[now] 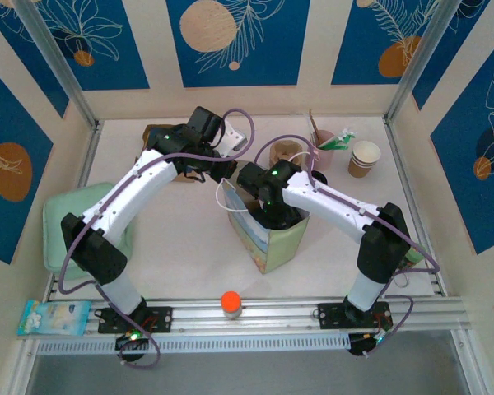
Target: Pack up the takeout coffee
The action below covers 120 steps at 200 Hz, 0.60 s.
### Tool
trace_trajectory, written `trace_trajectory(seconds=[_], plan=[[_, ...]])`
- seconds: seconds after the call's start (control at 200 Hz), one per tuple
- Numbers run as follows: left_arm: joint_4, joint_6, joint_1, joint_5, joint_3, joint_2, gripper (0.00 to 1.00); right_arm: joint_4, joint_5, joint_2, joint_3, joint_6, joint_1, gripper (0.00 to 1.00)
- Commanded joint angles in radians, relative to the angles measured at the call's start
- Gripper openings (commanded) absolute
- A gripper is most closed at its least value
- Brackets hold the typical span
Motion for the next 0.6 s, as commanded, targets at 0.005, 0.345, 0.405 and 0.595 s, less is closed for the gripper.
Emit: trace_trajectory(seconds=[0.005,0.345,0.405,0.595], plan=[[-0.037,0.016,-0.003,-0.023,0.018,-0.003,0.06,-0.007,-0.034,-0.014,-0.011,0.006,0.009,0.34],[-0.034,0.012,-0.003,-0.018,0.015,-0.005,0.06,0.019,-0.045,-0.015,-0.018,-0.002,0.013,0.33],[-0.034,0.013,-0.003,-0.019,0.015,-0.005,0.06,0.028,-0.049,-0.014,-0.025,-0.004,0.013,0.34],[-0.028,0.013,-0.003,-0.019,0.006,-0.009,0.06,0.046,-0.052,-0.012,-0.043,-0.005,0.009,0.33]])
